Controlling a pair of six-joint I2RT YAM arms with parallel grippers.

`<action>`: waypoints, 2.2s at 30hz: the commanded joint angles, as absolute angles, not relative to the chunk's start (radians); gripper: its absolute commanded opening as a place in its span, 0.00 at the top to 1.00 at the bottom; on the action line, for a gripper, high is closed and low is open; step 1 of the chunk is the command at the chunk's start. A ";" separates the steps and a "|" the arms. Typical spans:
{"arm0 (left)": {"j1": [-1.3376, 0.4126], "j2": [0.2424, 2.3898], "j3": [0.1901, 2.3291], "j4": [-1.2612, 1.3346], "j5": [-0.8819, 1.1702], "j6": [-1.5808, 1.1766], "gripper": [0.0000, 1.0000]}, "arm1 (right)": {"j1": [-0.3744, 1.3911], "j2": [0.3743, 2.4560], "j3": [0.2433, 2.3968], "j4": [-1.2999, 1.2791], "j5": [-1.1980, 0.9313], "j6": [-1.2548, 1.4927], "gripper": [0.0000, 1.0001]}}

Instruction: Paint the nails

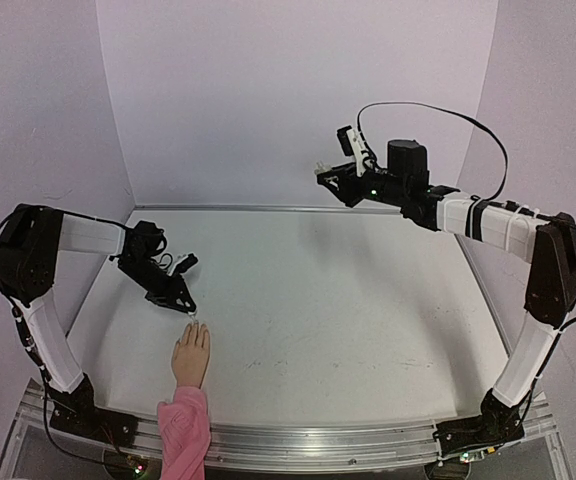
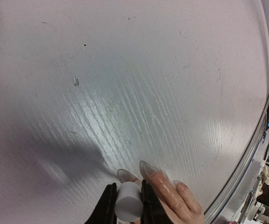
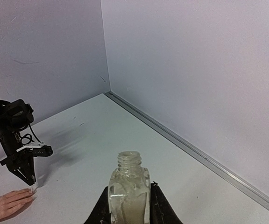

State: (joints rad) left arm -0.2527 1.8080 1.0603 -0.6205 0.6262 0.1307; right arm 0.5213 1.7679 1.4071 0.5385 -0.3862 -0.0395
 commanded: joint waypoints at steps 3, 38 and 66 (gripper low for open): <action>-0.257 1.827 1.107 -0.615 0.640 0.149 1.00 | 0.518 1.757 1.408 0.591 -0.410 -0.020 1.00; -0.255 1.803 1.129 -0.606 0.608 0.134 1.00 | 0.518 1.769 1.405 0.592 -0.419 -0.011 1.00; -0.264 1.715 1.084 -0.652 0.632 0.153 1.00 | 0.517 1.739 1.356 0.631 -0.437 0.025 1.00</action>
State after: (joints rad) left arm -0.2573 1.7172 1.0721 -0.6308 0.5991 0.1268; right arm 0.5213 1.7679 1.3544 0.5560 -0.4084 -0.0147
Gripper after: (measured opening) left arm 0.150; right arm 0.225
